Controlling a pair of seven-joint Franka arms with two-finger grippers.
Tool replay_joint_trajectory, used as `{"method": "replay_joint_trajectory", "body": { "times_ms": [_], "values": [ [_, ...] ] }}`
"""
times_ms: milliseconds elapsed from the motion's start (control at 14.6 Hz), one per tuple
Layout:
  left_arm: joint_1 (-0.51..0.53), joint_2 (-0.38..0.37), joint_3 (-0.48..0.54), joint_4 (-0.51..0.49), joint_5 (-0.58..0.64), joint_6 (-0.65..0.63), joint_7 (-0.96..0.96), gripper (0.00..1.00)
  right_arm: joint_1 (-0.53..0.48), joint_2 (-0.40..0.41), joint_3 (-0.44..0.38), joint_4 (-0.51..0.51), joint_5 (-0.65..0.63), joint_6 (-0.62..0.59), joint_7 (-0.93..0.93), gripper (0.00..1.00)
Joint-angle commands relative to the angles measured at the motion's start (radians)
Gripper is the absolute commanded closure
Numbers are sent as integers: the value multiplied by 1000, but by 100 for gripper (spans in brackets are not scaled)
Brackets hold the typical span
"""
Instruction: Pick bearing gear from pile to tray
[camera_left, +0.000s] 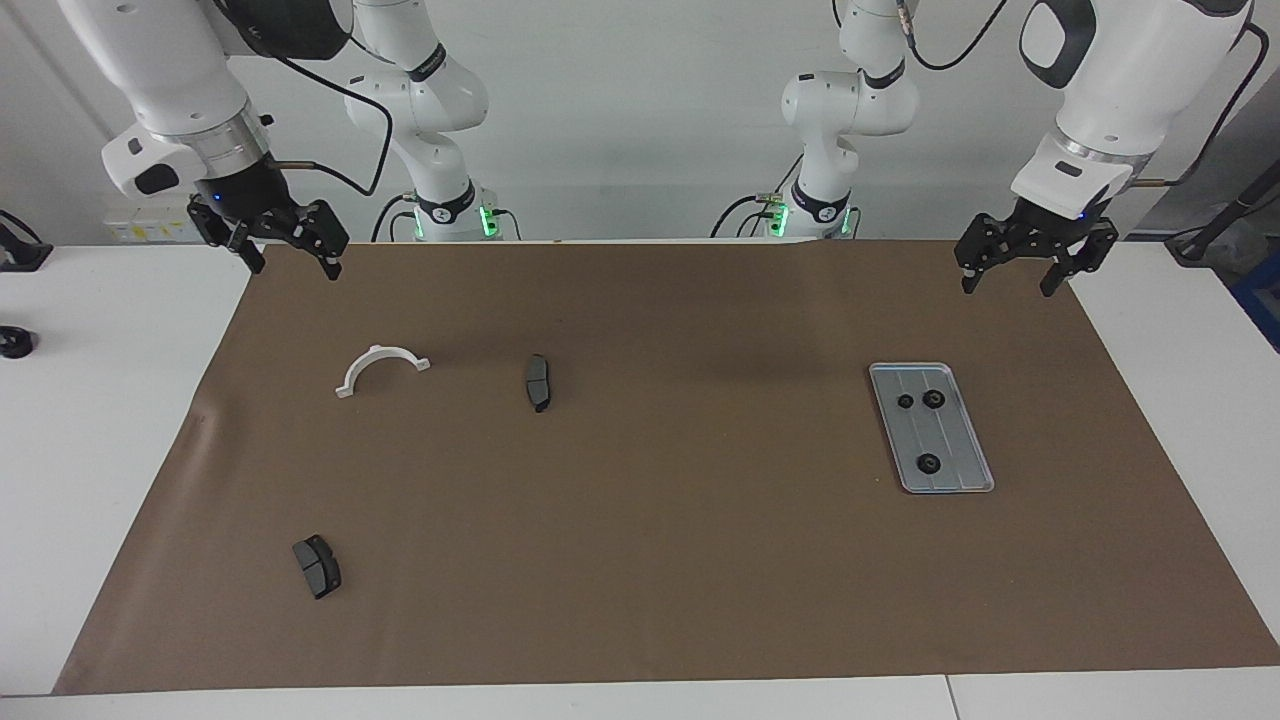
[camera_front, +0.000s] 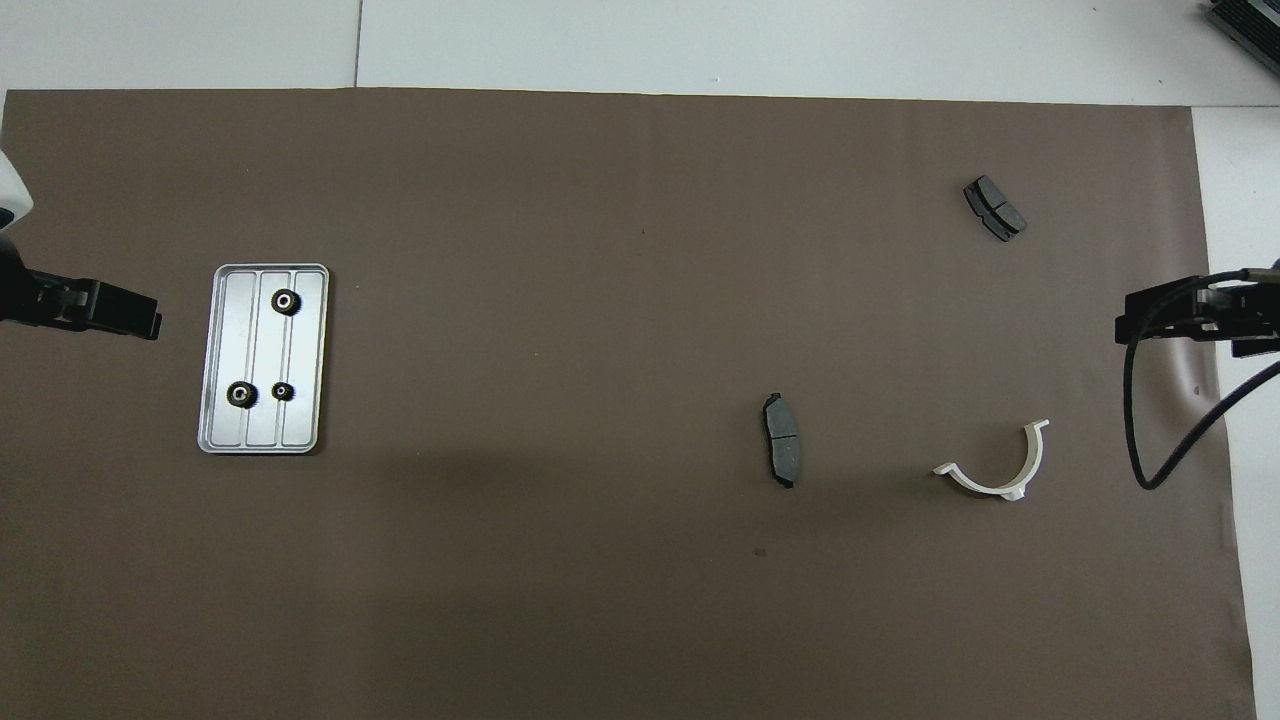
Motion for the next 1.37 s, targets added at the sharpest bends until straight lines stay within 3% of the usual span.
{"method": "replay_joint_trajectory", "body": {
  "times_ms": [0,1305],
  "values": [
    [4,-27,7,-25,-16,-33,10,0,-1,-22,1,-21,10,-3,8,0],
    [16,-28,15,-21,-44,-44,-76,0,-1,-22,1,-21,10,-3,8,0]
  ]
}}
